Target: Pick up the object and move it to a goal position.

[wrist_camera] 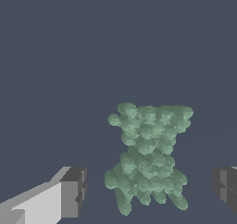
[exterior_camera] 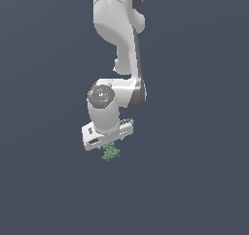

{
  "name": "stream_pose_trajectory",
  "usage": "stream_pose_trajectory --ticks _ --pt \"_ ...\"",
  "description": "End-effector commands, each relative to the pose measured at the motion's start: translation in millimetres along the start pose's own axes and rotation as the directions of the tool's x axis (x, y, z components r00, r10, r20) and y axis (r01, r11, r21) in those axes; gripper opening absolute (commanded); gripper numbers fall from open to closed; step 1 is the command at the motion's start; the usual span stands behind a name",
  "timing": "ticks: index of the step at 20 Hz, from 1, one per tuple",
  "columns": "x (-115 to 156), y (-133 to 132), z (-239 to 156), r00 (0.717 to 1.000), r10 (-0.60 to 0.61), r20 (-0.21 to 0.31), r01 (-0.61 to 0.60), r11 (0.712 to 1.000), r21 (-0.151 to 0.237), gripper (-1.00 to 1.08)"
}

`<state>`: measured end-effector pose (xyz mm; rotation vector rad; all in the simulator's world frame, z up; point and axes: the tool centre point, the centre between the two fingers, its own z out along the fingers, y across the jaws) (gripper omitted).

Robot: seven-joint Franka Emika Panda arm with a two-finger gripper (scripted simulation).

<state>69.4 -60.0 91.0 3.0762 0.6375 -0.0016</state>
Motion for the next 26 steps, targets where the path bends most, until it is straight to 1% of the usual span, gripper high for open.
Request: stream_pose_trajectory --ticks 1,5,12,18,19,26 --pt "0.3 -0.3 0.2 1.000 -0.001 0.000 0.001 1.000 0.000 1.00" --pt "0.1 -0.2 9.8 1.000 -0.001 0.000 0.001 1.000 0.000 1.00" --pt "-0.7 -0.3 45.0 1.000 -0.004 -0.001 0.004 1.000 0.000 1.00" --pt "0.7 0.3 50.3 1.000 -0.005 -0.001 0.005 1.000 0.000 1.00" --pt "0.7 0.3 50.3 1.000 -0.005 -0.001 0.005 1.000 0.000 -1.00" --pt "0.7 0.3 50.3 1.000 -0.005 -0.001 0.005 1.000 0.000 -1.00"
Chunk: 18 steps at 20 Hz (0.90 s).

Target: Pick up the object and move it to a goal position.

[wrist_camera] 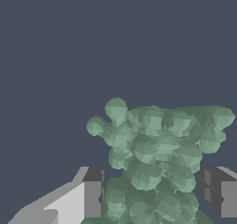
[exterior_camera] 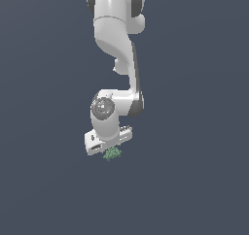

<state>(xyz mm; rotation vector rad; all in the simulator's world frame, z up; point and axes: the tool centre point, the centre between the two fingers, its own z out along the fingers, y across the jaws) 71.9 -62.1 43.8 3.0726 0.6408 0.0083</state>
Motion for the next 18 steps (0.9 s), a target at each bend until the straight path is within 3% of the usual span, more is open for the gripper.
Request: stream_pose_trajectory --ticks 1,10,18 --pt "-0.9 -2.6 3.1 1.000 -0.002 0.005 0.002 1.000 0.004 -1.00" --pt "-2.3 -6.4 -9.7 1.000 -0.002 0.005 0.002 1.000 0.004 -1.00" --pt "-6.9 -20.6 -57.7 1.000 -0.002 0.005 0.002 1.000 0.003 -1.00"
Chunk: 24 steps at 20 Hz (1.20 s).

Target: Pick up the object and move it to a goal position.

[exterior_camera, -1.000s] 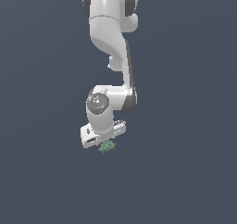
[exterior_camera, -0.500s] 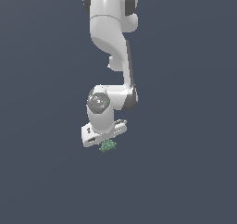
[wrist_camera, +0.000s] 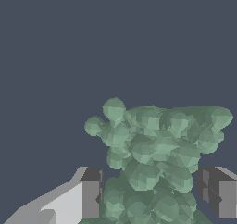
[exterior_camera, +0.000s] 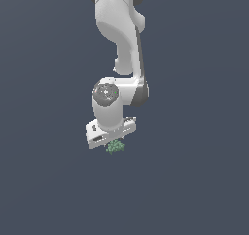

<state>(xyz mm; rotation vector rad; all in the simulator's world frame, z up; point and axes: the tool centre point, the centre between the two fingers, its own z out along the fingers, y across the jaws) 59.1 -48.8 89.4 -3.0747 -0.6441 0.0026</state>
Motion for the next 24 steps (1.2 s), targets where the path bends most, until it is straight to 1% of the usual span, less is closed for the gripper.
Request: stream_pose_trajectory --ticks 1,9,14,19,24 --pt "-1.6 -6.1 -20.9 1.000 -0.001 -0.001 0.001 1.000 -0.001 -1.00" --pt "-9.3 -30.9 -106.5 1.000 -0.001 -0.001 0.001 1.000 -0.001 -1.00" --pt "-12.5 -43.7 -152.5 1.000 -0.001 -0.001 0.001 1.000 -0.001 -1.00" --pt "-13.8 -52.4 -184.6 1.000 -0.001 -0.001 0.001 1.000 -0.001 -1.00" --pt "-14.0 -56.1 -199.7 1.000 -0.001 -0.002 0.001 1.000 -0.001 -1.00"
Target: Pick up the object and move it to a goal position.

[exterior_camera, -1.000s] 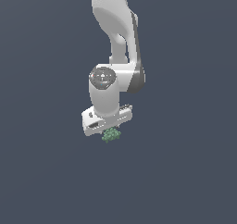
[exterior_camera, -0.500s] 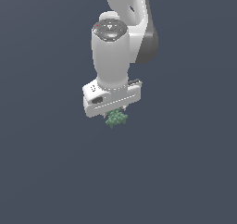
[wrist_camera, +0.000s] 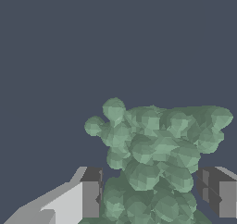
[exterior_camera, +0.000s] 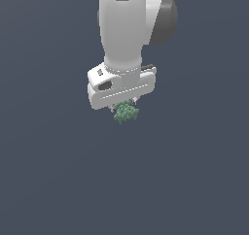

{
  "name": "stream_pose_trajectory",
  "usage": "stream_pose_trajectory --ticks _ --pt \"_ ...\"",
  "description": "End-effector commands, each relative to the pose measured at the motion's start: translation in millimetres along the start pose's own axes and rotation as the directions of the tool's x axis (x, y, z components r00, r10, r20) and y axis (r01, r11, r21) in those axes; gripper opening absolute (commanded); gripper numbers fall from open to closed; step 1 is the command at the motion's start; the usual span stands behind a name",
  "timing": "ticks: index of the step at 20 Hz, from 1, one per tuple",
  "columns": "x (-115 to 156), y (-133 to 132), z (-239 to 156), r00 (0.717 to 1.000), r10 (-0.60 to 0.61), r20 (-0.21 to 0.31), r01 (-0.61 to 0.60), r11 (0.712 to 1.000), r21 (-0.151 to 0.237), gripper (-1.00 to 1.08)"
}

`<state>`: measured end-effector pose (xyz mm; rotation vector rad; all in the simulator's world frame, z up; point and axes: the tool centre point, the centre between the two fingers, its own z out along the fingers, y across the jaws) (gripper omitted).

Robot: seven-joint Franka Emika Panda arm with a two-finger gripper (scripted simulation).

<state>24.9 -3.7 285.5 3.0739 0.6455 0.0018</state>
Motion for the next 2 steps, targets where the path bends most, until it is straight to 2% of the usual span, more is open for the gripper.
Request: stream_pose_trajectory --ticks 1,2 --pt "-0.4 -1.1 -4.5 1.000 0.000 0.001 0.000 1.000 0.001 -1.00" --pt "-0.4 -1.2 -4.9 1.000 0.000 0.001 0.000 1.000 0.001 -1.00"
